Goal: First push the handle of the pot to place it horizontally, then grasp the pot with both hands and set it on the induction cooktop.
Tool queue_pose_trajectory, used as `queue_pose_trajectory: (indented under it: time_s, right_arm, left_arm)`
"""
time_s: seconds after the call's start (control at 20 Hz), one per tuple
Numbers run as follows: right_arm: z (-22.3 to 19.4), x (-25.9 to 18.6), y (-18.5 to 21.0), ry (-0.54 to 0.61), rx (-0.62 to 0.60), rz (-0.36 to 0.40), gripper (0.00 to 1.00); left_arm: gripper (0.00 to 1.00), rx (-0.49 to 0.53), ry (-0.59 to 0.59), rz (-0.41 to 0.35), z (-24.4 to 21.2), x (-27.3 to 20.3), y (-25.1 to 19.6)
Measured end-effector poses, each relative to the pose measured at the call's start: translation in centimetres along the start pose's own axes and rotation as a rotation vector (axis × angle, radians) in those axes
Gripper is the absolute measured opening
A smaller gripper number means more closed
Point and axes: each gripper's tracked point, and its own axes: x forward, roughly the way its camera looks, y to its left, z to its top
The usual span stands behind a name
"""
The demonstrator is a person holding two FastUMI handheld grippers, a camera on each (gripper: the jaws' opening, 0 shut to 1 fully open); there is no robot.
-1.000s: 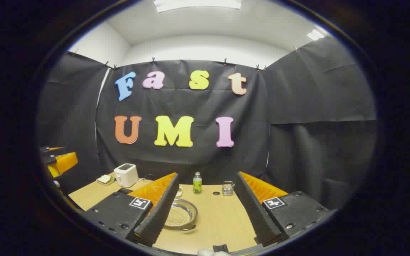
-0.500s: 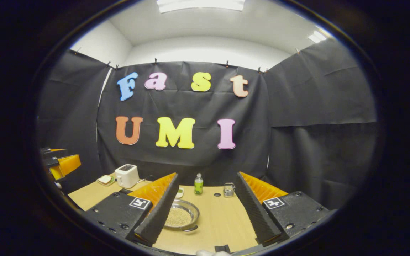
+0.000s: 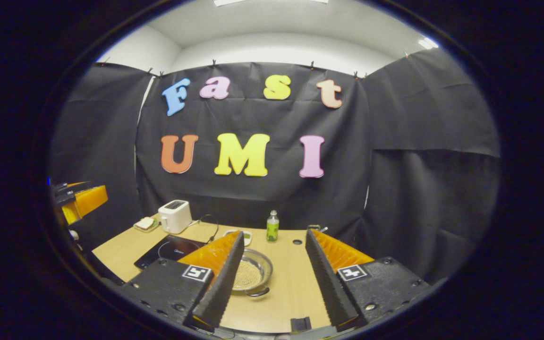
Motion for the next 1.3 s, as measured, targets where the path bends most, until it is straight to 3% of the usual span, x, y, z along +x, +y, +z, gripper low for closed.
queue_pose_trajectory:
  time_s: [0.05,0.15,0.25,0.4,0.8,1.3]
  right_arm:
    - [-1.7,0.7,0.6,0.051,0.0,0.029,0.64]
    - [-5.4,2.2,1.4,0.146,-0.01,0.065,0.36]
    - [-9.1,3.7,2.5,0.242,0.012,0.12,0.16]
    - [-14.9,5.6,3.2,0.365,0.018,0.163,0.01]
    - [-25.7,10.7,4.8,0.588,-0.011,0.249,0.04]
    - [-29.3,16.7,6.7,0.706,-0.071,0.344,0.0]
  left_arm:
    - [0.95,-0.003,0.001,0.0,-0.1,0.1,-0.1]
    - [0.95,0.004,-0.003,-0.005,0.1,0.3,-0.4]
    - [0.95,0.021,-0.007,-0.002,0.2,0.5,-0.4]
    - [0.95,0.027,-0.005,0.014,0.2,0.7,-0.3]
    - [0.95,0.038,0.015,0.071,-0.2,1.6,-0.4]
    - [0.95,0.045,0.078,0.19,-1.5,3.9,-0.2]
